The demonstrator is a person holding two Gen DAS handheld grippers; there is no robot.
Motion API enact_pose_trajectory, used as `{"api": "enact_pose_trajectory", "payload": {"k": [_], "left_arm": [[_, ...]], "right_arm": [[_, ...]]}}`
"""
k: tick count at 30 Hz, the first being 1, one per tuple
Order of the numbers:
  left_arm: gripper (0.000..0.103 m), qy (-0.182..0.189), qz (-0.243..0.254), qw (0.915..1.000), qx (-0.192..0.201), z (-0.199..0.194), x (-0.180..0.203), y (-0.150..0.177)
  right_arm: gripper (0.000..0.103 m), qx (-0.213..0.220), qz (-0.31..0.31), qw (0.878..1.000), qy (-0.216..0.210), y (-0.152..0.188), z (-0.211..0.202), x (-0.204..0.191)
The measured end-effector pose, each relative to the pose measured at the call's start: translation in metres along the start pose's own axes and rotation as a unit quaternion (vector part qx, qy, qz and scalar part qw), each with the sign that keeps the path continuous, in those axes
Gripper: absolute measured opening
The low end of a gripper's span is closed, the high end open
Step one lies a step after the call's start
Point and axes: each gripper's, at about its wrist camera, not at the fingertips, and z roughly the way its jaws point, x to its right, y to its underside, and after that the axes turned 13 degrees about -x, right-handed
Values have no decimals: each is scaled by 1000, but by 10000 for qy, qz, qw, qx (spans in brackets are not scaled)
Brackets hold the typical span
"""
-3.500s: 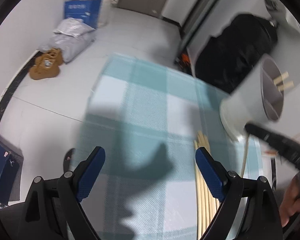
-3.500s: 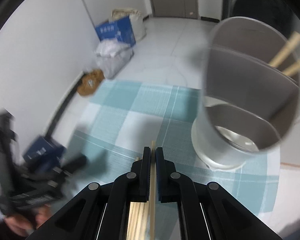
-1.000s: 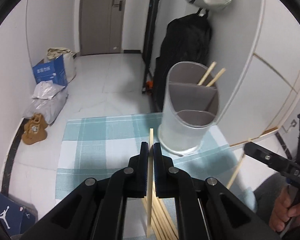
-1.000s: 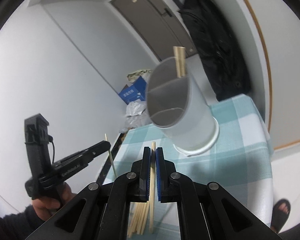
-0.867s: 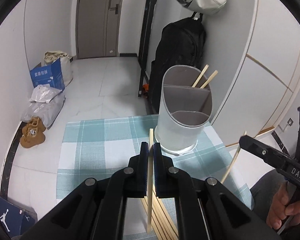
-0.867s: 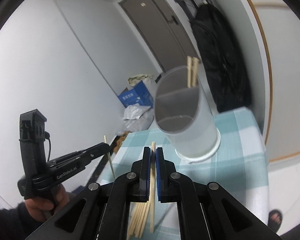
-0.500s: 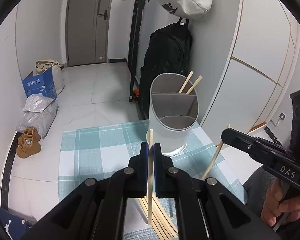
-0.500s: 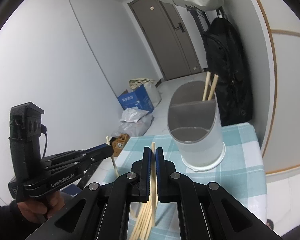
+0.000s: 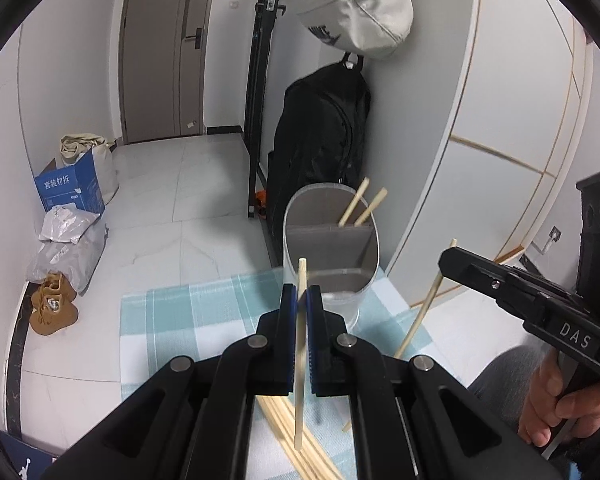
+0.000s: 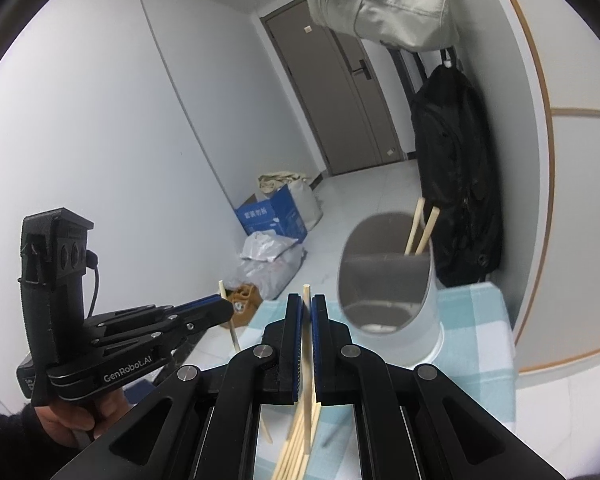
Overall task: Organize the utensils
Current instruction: 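Lift both held chopsticks and carry them over the utensil holder, then open the right gripper then the left to drop chopsticks into the holder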
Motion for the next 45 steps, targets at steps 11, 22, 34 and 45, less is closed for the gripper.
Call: {"api": "enact_pose_trajectory", "payload": {"k": [11, 22, 34, 45], "left_arm": [[1, 126, -255, 9983, 508, -14, 4, -66], [1, 263, -91, 9963, 811, -1, 19, -129], [1, 293, 81, 9973, 667, 37, 8, -153], [1, 361, 298, 9976, 509, 58, 6, -140]], "right_arm": [[4, 84, 216, 9997, 114, -68, -22, 19], [4, 547, 415, 9972, 280, -138, -28, 49], [4, 627, 248, 9956, 643, -176, 7, 66], [4, 388, 481, 9966, 543, -163, 44, 87]]}}
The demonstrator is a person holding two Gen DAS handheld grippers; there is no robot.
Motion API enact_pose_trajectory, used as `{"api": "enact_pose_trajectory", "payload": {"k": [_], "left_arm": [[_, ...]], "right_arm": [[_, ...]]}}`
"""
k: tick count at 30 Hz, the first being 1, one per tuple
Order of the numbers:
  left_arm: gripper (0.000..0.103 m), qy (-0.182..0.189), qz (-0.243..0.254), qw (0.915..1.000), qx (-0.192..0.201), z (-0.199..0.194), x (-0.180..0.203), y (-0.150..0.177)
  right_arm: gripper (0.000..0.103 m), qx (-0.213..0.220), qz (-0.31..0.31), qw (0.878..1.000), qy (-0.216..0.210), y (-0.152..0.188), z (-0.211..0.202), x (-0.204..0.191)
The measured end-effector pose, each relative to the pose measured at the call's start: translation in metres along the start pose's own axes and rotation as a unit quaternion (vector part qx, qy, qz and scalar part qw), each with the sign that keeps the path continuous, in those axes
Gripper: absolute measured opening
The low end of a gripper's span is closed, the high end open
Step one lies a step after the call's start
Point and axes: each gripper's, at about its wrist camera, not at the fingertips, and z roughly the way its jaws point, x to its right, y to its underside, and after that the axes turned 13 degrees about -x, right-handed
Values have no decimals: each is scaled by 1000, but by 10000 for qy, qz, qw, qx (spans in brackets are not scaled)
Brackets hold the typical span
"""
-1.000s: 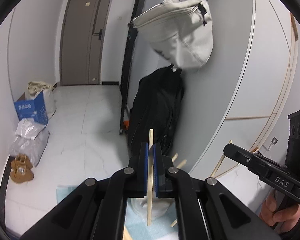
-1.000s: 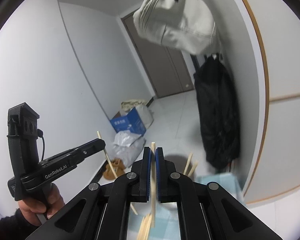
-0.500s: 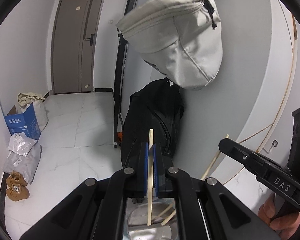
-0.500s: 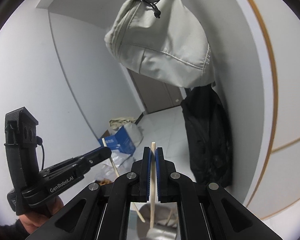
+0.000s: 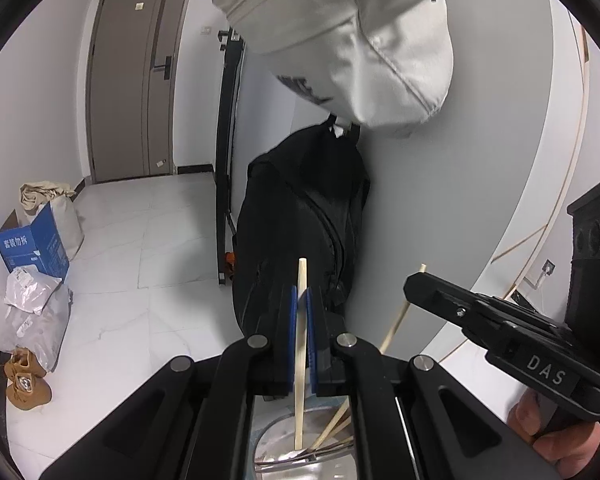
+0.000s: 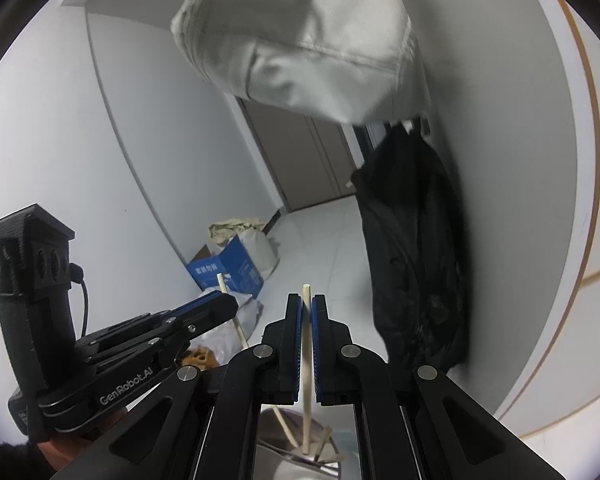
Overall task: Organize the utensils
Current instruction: 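Open the right gripper then the left to drop chopsticks into the holder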
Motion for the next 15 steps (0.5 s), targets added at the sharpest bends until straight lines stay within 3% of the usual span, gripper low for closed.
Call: {"api": "enact_pose_trajectory", "payload": {"k": [3, 5, 10, 15], "left_arm": [[1, 120, -41, 9999, -108, 3, -3, 4], [1, 398, -23, 9987, -320, 8, -6, 4], [2, 807, -83, 9946, -655, 8, -11, 6], [3, 933, -428, 9915, -796, 5, -22, 7]], "right_arm": [[4, -91, 48, 9999, -6, 7, 8, 3], [4, -220, 72, 9997, -50, 12, 14, 3], [7, -424, 140, 9982, -408, 25, 17, 5], [8, -401, 285, 9978, -449, 33, 7, 9]]}}
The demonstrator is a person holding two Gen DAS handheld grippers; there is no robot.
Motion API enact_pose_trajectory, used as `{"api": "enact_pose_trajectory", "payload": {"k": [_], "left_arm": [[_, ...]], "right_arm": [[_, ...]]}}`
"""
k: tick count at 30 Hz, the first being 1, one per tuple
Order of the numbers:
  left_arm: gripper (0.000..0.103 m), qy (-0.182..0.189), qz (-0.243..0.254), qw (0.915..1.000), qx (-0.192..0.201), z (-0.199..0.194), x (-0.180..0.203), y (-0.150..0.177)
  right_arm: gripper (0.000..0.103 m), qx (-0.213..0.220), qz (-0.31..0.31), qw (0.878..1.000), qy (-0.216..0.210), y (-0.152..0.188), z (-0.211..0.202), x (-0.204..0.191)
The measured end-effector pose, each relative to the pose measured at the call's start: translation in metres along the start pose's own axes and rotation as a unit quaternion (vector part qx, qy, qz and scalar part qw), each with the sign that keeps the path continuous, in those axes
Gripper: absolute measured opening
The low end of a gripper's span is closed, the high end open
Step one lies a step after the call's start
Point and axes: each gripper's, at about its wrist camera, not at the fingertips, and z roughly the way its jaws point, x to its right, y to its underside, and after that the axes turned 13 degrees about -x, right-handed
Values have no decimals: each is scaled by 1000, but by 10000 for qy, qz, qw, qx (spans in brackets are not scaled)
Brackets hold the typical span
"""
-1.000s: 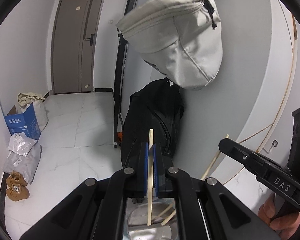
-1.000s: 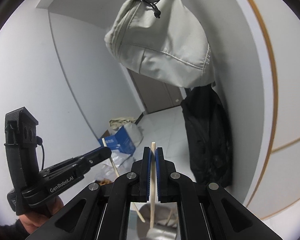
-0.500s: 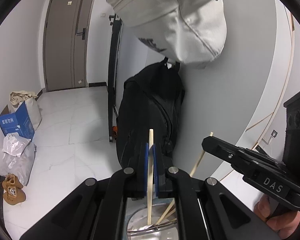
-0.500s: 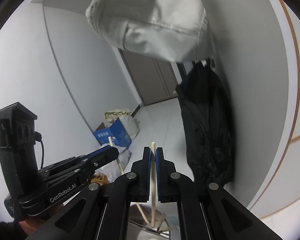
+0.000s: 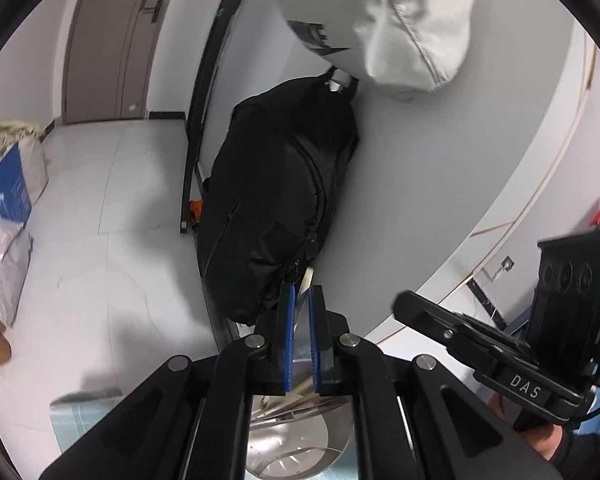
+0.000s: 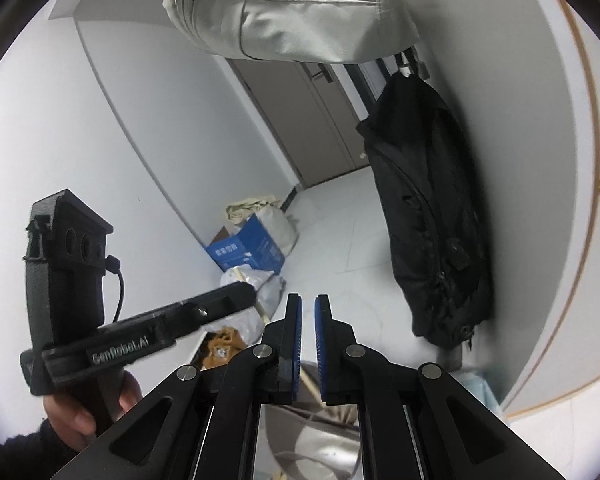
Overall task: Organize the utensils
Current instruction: 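Open the right gripper then the left to drop chopsticks into the holder, then pull both open tools back from the holder toward the chopstick pile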
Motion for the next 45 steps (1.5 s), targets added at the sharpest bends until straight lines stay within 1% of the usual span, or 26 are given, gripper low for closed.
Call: {"api": "enact_pose_trajectory", "payload": {"k": [2, 5, 6, 7, 9, 10, 11, 12, 13, 14, 15, 18, 21, 23, 24, 25, 26, 28, 30, 33, 39, 42, 43, 44, 45], "left_arm": [[3, 71, -93, 9999, -56, -1, -4, 3], [3, 70, -155, 9998, -112, -2, -6, 7], [3, 61, -175, 9998, -120, -2, -6, 8], [3, 31, -195, 9997, -130, -2, -5, 8], [10, -37, -209, 9997, -148, -4, -3, 10], [21, -81, -210, 9997, -131, -6, -3, 11], [35, -123, -211, 9997, -97, -8, -2, 13], [43, -178, -213, 9996, -19, -12, -1, 15], [55, -239, -241, 9994, 91, -17, 0, 17], [57, -273, -279, 9990, 205, -23, 0, 20], [57, -272, -299, 9989, 250, -25, 0, 20], [57, -339, -399, 9981, 311, -34, -1, 25], [57, -487, -502, 9967, 399, -42, -2, 29], [57, -592, -573, 9954, 496, -47, -2, 33], [58, -652, -608, 9946, 540, -51, -1, 35], [61, -736, -664, 9932, 602, -55, -2, 39], [66, -777, -703, 9924, 645, -57, -2, 41], [70, -861, -802, 9900, 779, -63, -2, 49], [70, -969, -874, 9876, 869, -67, -1, 57], [70, -1076, -934, 9853, 940, -71, 1, 68], [70, -1356, -846, 9817, 1031, -71, 12, 87], [71, -1487, -851, 9787, 1134, -72, 15, 98], [73, -1540, -868, 9772, 1172, -71, 15, 103], [79, -1579, -881, 9763, 1191, -70, 15, 106], [81, -1617, -887, 9753, 1212, -70, 16, 111]], "right_arm": [[7, -44, 30, 10000, -30, 3, -1, 2], [9, -113, 76, 9999, 36, 12, -4, 3], [13, -125, 104, 9999, 23, 15, -5, 3], [19, -137, 144, 9998, 27, 18, -7, 4], [25, -96, 186, 9998, 38, 22, -11, 4], [29, -47, 208, 9998, 46, 24, -15, 3], [31, -20, 216, 9997, 55, 25, -17, 3], [35, 6, 219, 9997, 65, 26, -20, 2], [39, 42, 211, 9997, 76, 27, -23, 1], [41, 65, 197, 9997, 86, 28, -25, -1], [47, 89, 186, 9997, 107, 29, -28, -2], [48, 143, 214, 9996, 82, 33, -36, -5], [48, 166, 231, 9996, 94, 37, -43, -8], [51, 211, 225, 9995, 95, 40, -48, -11], [55, 237, 215, 9994, 91, 42, -51, -13], [58, 270, 194, 9994, 97, 45, -54, -16], [59, 283, 182, 9994, 109, 47, -56, -18], [63, 323, 137, 9993, 99, 52, -60, -22], [65, 355, 84, 9993, 96, 57, -63, -26], [70, 402, -16, 9991, 112, 66, -67, -32], [78, 434, -164, 9989, 112, 86, -71, -41], [82, 454, -284, 9985, 122, 95, -72, -47], [85, 473, -340, 9982, 150, 100, -72, -49], [86, 490, -379, 9979, 170, 103, -72, -51], [87, 503, -424, 9977, 187, 106, -71, -53]]}}
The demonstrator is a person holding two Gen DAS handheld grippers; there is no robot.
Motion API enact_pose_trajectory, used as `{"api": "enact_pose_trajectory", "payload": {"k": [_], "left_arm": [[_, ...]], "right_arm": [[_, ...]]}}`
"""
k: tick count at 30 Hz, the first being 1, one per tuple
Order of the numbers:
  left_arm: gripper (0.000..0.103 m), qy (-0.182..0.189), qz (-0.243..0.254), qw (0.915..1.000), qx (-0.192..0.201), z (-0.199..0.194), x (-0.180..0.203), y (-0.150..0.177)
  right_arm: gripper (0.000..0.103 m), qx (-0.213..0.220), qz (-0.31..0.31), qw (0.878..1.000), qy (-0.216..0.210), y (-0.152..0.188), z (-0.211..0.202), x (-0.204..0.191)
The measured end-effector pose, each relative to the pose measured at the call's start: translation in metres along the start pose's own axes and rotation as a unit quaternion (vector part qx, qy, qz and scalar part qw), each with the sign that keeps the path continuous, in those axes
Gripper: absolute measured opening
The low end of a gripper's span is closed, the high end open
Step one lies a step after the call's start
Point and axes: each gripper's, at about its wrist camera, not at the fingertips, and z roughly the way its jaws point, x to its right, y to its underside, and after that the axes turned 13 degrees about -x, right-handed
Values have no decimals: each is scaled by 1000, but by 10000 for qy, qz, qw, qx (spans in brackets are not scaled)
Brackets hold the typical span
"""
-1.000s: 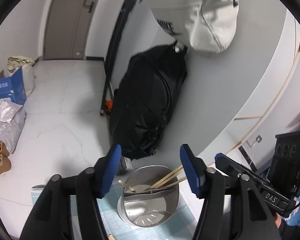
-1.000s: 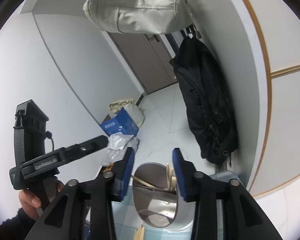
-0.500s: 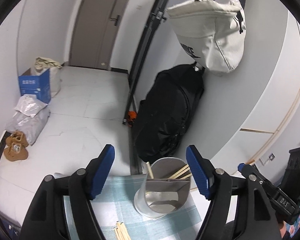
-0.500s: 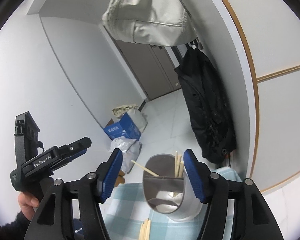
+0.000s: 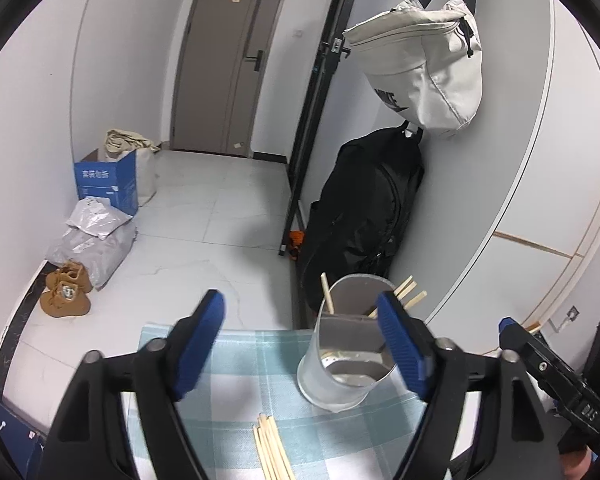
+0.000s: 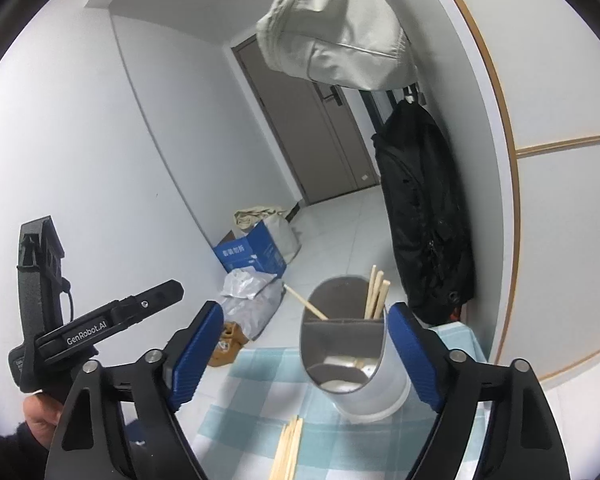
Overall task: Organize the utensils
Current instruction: 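Pull both open tools back from the holder toward the chopstick pile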
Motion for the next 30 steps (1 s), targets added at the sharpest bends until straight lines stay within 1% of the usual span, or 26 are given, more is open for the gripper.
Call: {"api": "enact_pose_trajectory", "payload": {"k": [1, 3, 9, 14, 18, 23, 24, 26, 28, 30], "left_arm": [[83, -78, -1, 9999, 64, 0, 0, 6], [84, -209, 44, 9997, 126, 2, -1, 16], [84, -459, 11, 9989, 89, 11, -8, 44], [84, -684, 12, 9975, 152, 19, -16, 64], [84, -796, -27, 9967, 124, 26, -26, 79], [84, -827, -214, 9963, -55, 38, -43, 95], [84, -815, -236, 9963, -112, 40, -46, 98], [84, -752, -276, 9965, -238, 46, -54, 100], [84, -831, -436, 9950, -337, 50, -66, 101], [84, -692, -601, 9947, -465, 52, -76, 101]], "right_arm": [[89, 9, -78, 10000, 22, 6, 0, -3], [92, 7, -195, 9998, 61, 13, 2, -7], [97, -75, -555, 9982, 229, 45, 14, -18], [97, -230, -790, 9960, 336, 68, 28, -25], [97, -496, -829, 9949, 274, 83, 43, -26], [97, -1046, -617, 9922, 280, 98, 69, -22], [96, -1155, -599, 9910, 318, 100, 74, -21], [91, -1388, -582, 9881, 329, 104, 86, -20], [84, -1601, -601, 9846, 369, 106, 97, -20], [80, -1751, -584, 9818, 451, 109, 105, -19]]}}
